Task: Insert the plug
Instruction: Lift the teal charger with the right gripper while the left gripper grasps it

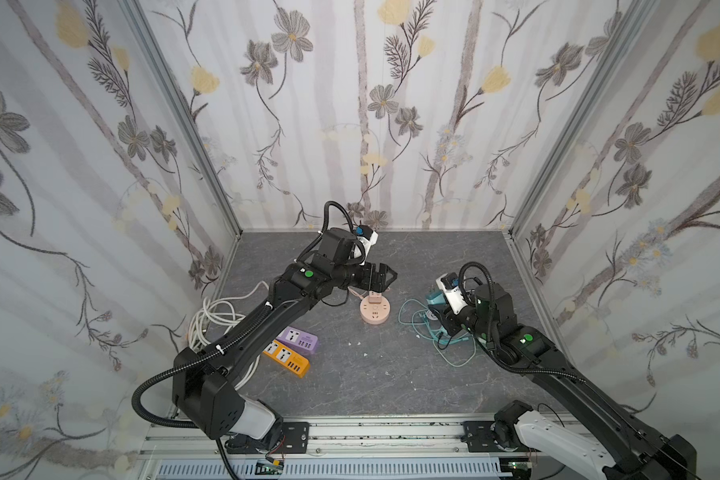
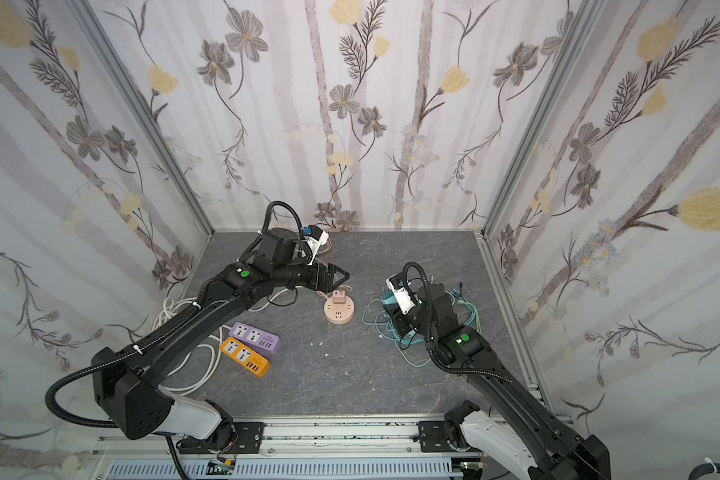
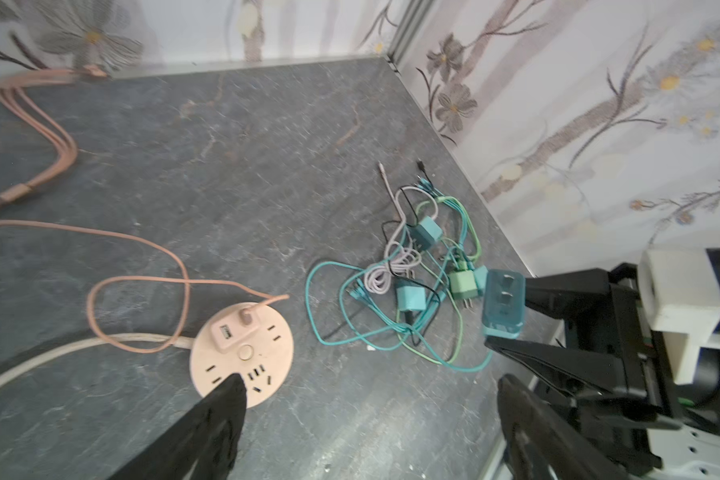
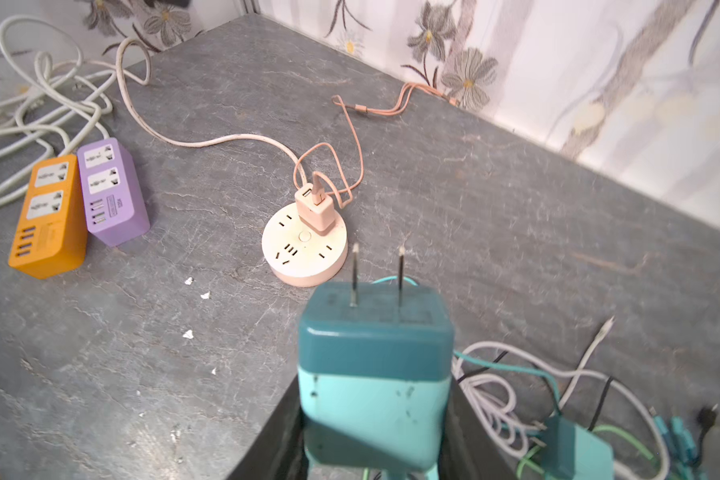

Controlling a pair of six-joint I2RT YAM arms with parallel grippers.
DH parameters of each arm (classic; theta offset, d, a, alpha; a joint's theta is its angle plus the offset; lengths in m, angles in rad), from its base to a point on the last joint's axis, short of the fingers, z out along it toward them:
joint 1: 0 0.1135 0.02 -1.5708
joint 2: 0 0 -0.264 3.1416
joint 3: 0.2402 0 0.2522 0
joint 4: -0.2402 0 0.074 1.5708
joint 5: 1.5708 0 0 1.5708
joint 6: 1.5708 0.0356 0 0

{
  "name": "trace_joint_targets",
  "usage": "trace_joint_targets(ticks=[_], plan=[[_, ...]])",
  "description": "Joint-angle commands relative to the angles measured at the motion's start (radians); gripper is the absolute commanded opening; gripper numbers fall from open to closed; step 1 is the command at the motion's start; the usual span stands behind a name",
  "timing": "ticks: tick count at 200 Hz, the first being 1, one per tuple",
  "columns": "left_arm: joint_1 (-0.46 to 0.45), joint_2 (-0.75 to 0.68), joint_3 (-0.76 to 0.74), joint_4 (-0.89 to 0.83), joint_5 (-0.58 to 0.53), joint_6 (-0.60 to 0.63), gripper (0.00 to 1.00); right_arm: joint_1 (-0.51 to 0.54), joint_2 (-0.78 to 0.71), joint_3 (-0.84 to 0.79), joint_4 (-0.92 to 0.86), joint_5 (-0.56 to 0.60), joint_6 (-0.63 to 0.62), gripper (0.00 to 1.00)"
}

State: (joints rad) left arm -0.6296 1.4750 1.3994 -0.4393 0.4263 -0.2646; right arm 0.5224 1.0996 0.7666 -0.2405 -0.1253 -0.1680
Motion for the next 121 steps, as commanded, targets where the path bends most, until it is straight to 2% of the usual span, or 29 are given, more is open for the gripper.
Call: trace_joint_targets(ticks=[1,49,80,95,121], plan=[[-0.032,0.023,0.029,-0.022,0.149,-0.037,0.92,0.01,0.024,0.037,0.053,-0.102,-0.232,0.32],[-0.075,0.099,0.085,-0.016,0.236,-0.101,0.79,0.073,0.023,0.02,0.176,-0.092,-0.328,0.33],[-0.078,0.112,0.076,0.03,0.279,-0.128,0.71,0.097,0.031,0.032,0.179,-0.097,-0.363,0.34],[-0.078,0.114,0.075,0.052,0.307,-0.136,0.65,0.102,0.034,0.034,0.189,-0.094,-0.362,0.34],[-0.078,0.128,0.08,0.043,0.327,-0.13,0.64,0.103,0.042,0.036,0.21,-0.098,-0.342,0.35]])
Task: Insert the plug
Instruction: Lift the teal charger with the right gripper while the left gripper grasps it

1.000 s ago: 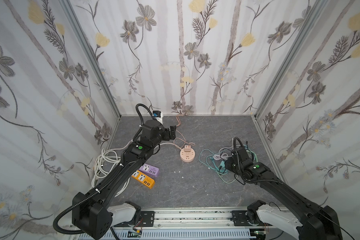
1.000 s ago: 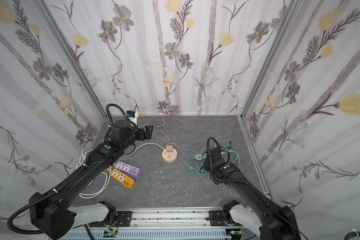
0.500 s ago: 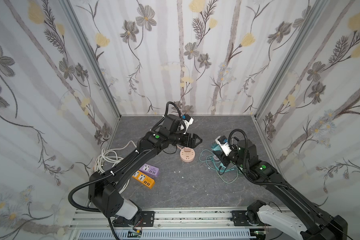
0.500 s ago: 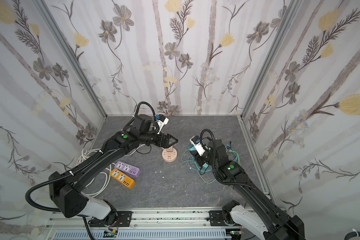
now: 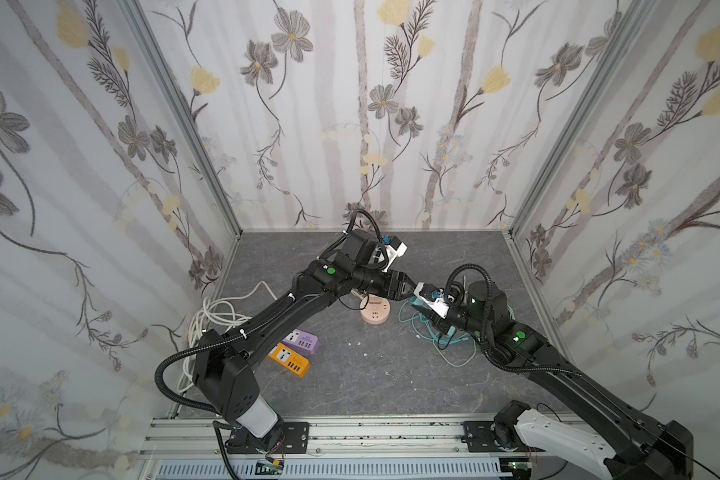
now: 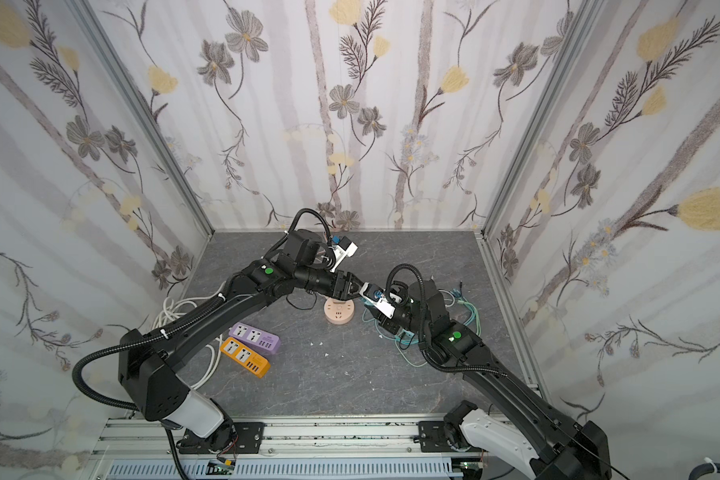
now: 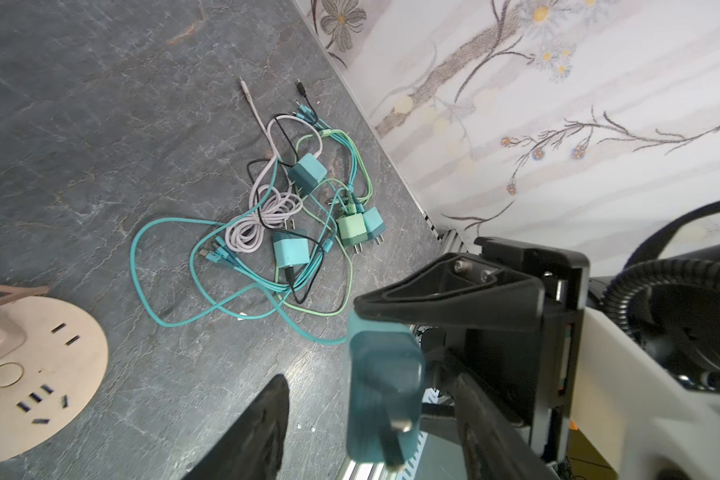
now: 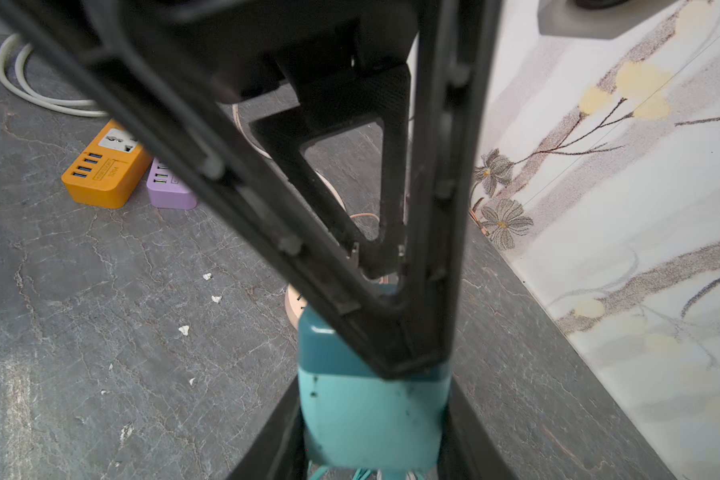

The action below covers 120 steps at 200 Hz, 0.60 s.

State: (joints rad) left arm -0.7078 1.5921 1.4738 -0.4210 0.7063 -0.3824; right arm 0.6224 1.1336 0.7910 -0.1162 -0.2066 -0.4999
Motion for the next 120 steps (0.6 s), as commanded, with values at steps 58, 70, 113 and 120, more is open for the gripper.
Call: trace_joint_targets(ticks=[58,70,113,120], plan=[[-0.001,0.018,0.015,-0.035,0.034,0.041,0.36,0.01,0.024,0.013,0.115,-0.038,0.025,0.35],[-0.002,0.016,0.016,-0.033,0.015,0.042,0.17,0.01,0.022,0.011,0.118,-0.048,0.043,0.36],[0.001,-0.01,0.007,-0.009,-0.096,0.054,0.0,0.009,-0.015,-0.024,0.163,-0.045,0.172,0.68],[0.001,-0.021,0.003,-0.003,-0.136,0.058,0.0,0.007,-0.03,-0.037,0.188,0.02,0.232,0.94]])
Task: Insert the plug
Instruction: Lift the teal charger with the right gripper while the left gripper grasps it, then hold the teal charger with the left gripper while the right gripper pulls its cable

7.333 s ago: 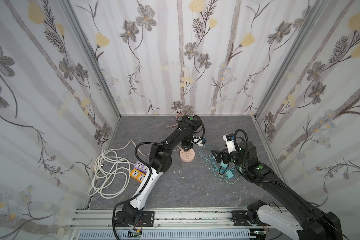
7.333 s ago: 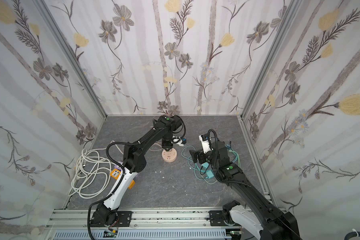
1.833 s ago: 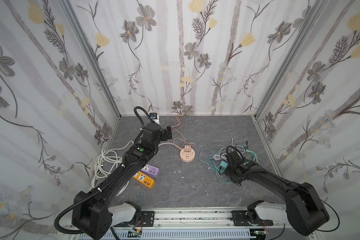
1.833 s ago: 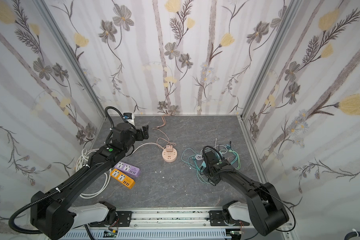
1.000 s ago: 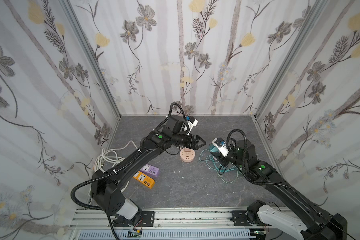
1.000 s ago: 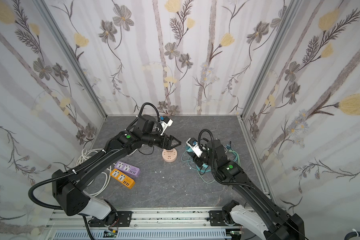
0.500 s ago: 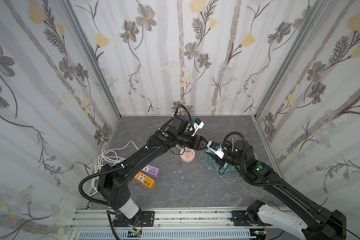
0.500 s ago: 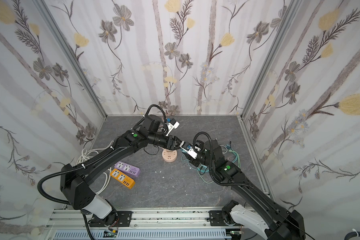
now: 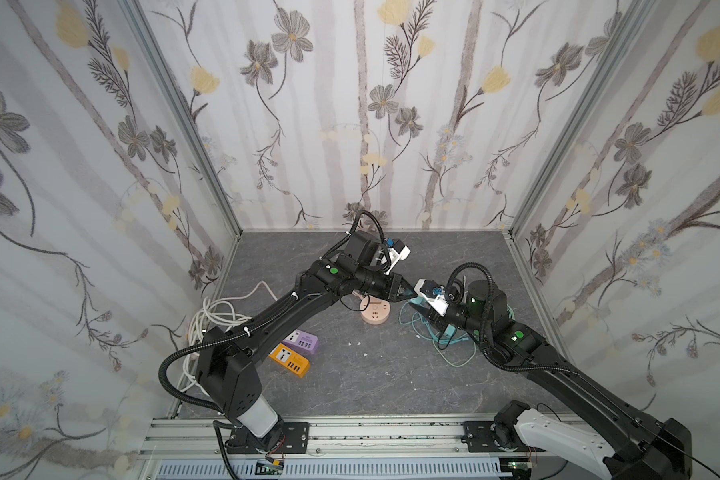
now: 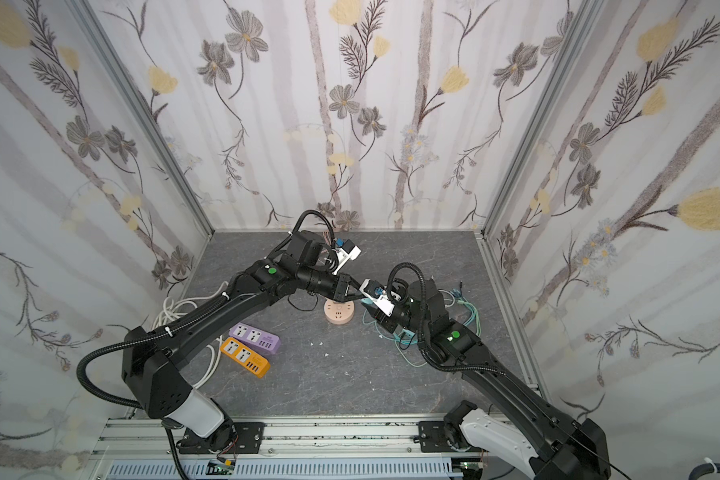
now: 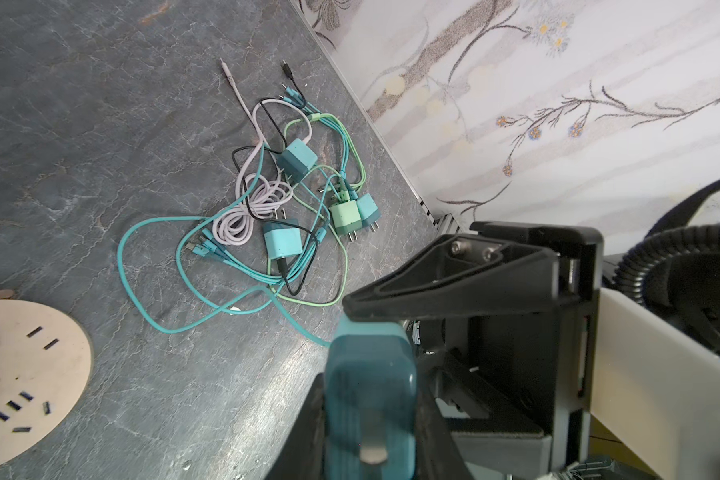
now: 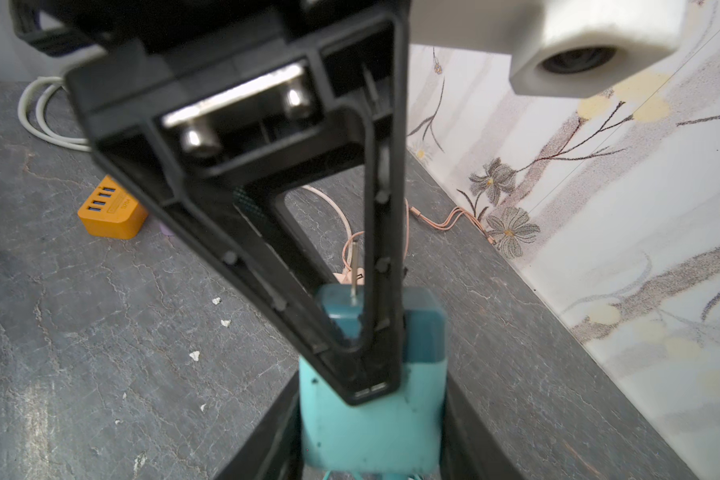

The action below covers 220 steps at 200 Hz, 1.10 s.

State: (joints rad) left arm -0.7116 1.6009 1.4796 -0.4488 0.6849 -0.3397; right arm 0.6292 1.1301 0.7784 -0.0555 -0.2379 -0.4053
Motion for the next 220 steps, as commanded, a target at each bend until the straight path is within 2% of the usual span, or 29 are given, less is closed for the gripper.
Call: trace_joint_targets(ticks=[1,6,22,33,42,66,110,149,204,220], plan=[[0.004,-0.032,-0.003,0.024,-0.12,0.016,0.0,0.0,-0.029,-0.027,0.131,0.062,0.147,0.97],[0.006,-0.043,-0.005,0.027,-0.15,0.017,0.0,-0.006,-0.04,-0.04,0.154,0.117,0.202,0.99],[0.02,-0.07,-0.011,0.043,-0.207,0.016,0.0,-0.059,-0.077,-0.08,0.198,0.25,0.422,0.99],[0.04,-0.087,-0.009,0.066,-0.201,-0.004,0.0,-0.124,-0.103,-0.095,0.172,0.304,0.675,0.99],[0.055,-0.097,-0.001,0.076,-0.183,-0.019,0.0,-0.192,-0.119,-0.096,0.119,0.282,0.839,0.99],[0.078,-0.112,0.058,0.057,-0.157,-0.026,0.0,-0.324,-0.093,-0.111,0.011,0.182,1.137,0.99],[0.097,-0.167,0.12,0.202,-0.044,-0.125,0.0,-0.34,0.111,-0.069,-0.132,0.121,1.534,0.95],[0.097,-0.221,0.152,0.249,0.011,-0.152,0.0,-0.322,0.306,-0.032,-0.001,-0.015,1.759,0.96],[0.1,-0.275,0.147,0.242,0.021,-0.143,0.0,-0.276,0.516,0.026,0.16,-0.029,1.988,0.96],[0.101,-0.285,0.138,0.244,0.032,-0.147,0.0,-0.267,0.56,0.021,0.229,-0.018,2.024,0.88]])
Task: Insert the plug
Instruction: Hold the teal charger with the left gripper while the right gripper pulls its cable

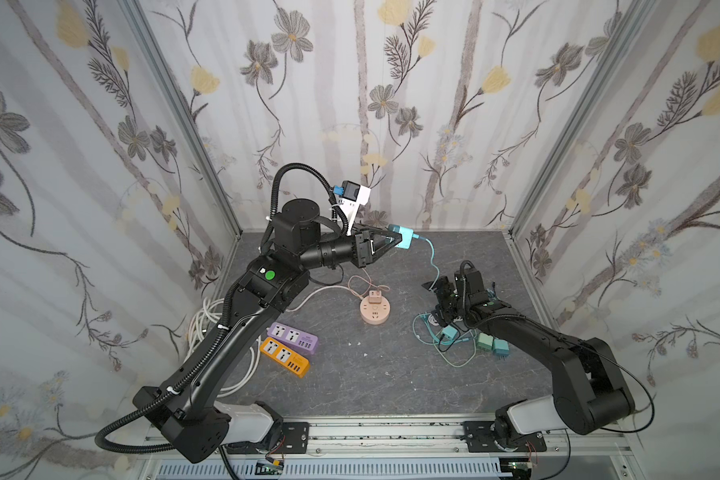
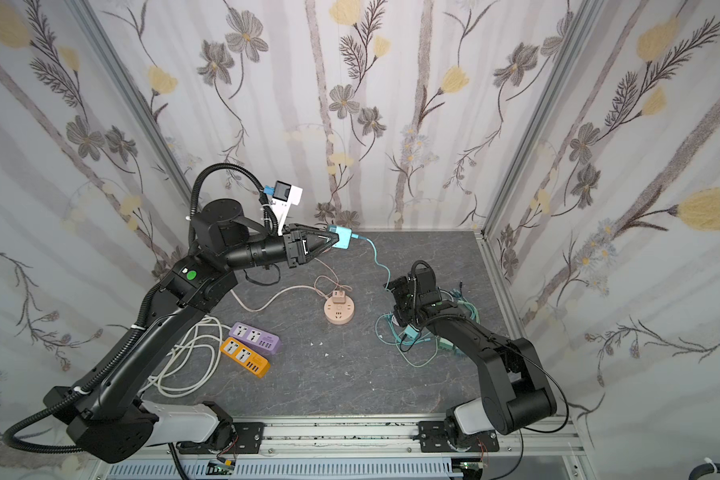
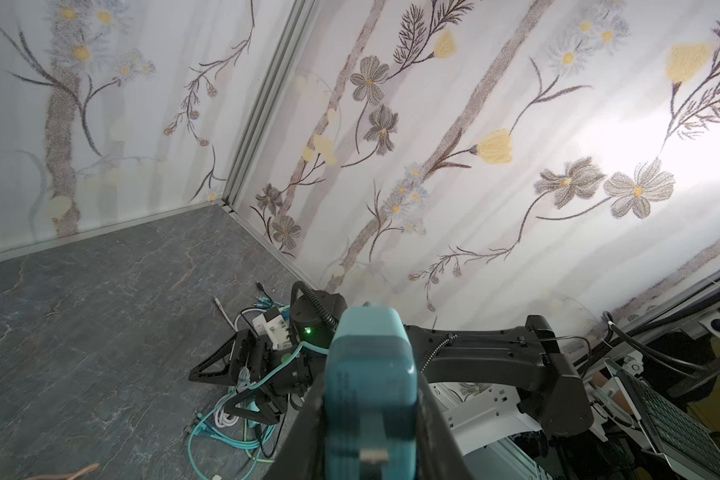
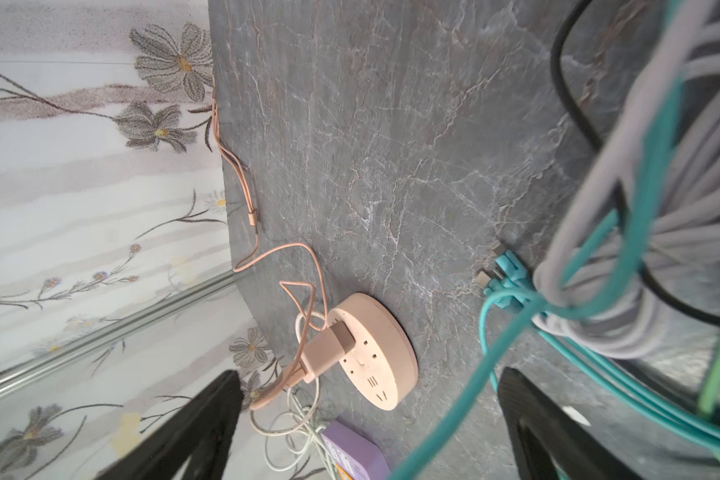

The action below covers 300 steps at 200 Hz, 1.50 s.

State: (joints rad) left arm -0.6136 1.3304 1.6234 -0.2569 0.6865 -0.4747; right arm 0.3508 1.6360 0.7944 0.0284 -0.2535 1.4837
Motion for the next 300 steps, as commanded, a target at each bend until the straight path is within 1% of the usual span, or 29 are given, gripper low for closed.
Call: trace_joint_targets(ticks=[1,10,24,31,38,48,55,58,65,75,90,106,118,134,154,164,179,196,207,221,231,243,257,267,300], plan=[[0.003,-0.016,-0.007,0.052,0.031,-0.012,0.0,0.011,0.057,0.006,0.15,-0.001,0.136,0.87],[0.004,-0.025,-0.016,0.052,0.028,-0.006,0.0,0.01,0.077,0.002,0.192,0.023,0.136,0.74],[0.009,-0.048,-0.035,0.038,-0.004,0.008,0.0,0.001,0.08,-0.009,0.211,0.09,0.113,0.47],[0.013,-0.062,-0.049,0.023,-0.026,0.023,0.0,-0.008,0.062,-0.016,0.198,0.136,0.084,0.36],[0.014,-0.067,-0.061,0.004,-0.053,0.046,0.0,-0.017,0.036,-0.02,0.158,0.191,0.045,0.33],[0.012,-0.066,-0.079,-0.034,-0.099,0.083,0.0,-0.031,-0.008,-0.025,0.078,0.278,-0.003,0.24],[0.013,-0.09,-0.092,-0.064,-0.139,0.1,0.0,-0.044,-0.023,-0.039,0.044,0.324,-0.013,0.18],[0.013,-0.089,-0.097,-0.079,-0.156,0.105,0.0,-0.052,-0.056,-0.047,0.035,0.334,-0.017,0.15],[0.011,-0.08,-0.109,-0.105,-0.181,0.115,0.0,-0.073,-0.081,-0.076,0.035,0.346,-0.026,0.09],[0.006,-0.074,-0.128,-0.121,-0.186,0.12,0.0,-0.106,-0.114,-0.114,0.027,0.354,-0.04,0.0],[-0.011,-0.03,-0.151,-0.118,-0.181,0.11,0.0,-0.154,-0.183,-0.168,-0.013,0.391,-0.08,0.0],[-0.044,0.004,-0.157,-0.097,-0.173,0.102,0.0,-0.209,-0.296,-0.183,-0.1,0.46,-0.161,0.0],[-0.065,0.034,-0.148,-0.084,-0.171,0.104,0.0,-0.252,-0.398,-0.162,-0.177,0.524,-0.254,0.0],[-0.08,0.071,-0.131,-0.062,-0.163,0.099,0.0,-0.316,-0.523,-0.11,-0.223,0.588,-0.401,0.0],[-0.084,0.116,-0.1,-0.05,-0.146,0.094,0.0,-0.378,-0.616,-0.015,-0.235,0.598,-0.574,0.0],[-0.084,0.132,-0.086,-0.048,-0.142,0.094,0.0,-0.389,-0.638,0.034,-0.223,0.571,-0.659,0.0],[-0.086,0.143,-0.074,-0.047,-0.148,0.096,0.0,-0.389,-0.647,0.107,-0.204,0.502,-0.778,0.0],[-0.085,0.145,-0.064,-0.05,-0.158,0.101,0.0,-0.387,-0.644,0.203,-0.22,0.43,-0.846,0.0],[-0.084,0.142,-0.058,-0.057,-0.152,0.106,0.0,-0.385,-0.65,0.256,-0.233,0.416,-0.876,0.0],[-0.085,0.136,-0.05,-0.059,-0.133,0.115,0.0,-0.385,-0.67,0.304,-0.216,0.411,-0.932,0.0],[-0.084,0.135,-0.041,-0.059,-0.114,0.121,0.0,-0.386,-0.677,0.34,-0.195,0.375,-0.995,0.0],[-0.084,0.136,-0.025,-0.057,-0.087,0.126,0.0,-0.386,-0.664,0.412,-0.228,0.323,-1.054,0.0],[-0.084,0.137,-0.013,-0.048,-0.08,0.122,0.0,-0.386,-0.632,0.492,-0.294,0.261,-1.074,0.0],[-0.084,0.135,-0.01,-0.042,-0.088,0.119,0.0,-0.386,-0.609,0.516,-0.318,0.22,-1.073,0.0],[-0.084,0.132,-0.02,-0.072,-0.186,0.11,0.0,-0.386,-0.512,0.539,-0.319,0.107,-1.076,0.0]])
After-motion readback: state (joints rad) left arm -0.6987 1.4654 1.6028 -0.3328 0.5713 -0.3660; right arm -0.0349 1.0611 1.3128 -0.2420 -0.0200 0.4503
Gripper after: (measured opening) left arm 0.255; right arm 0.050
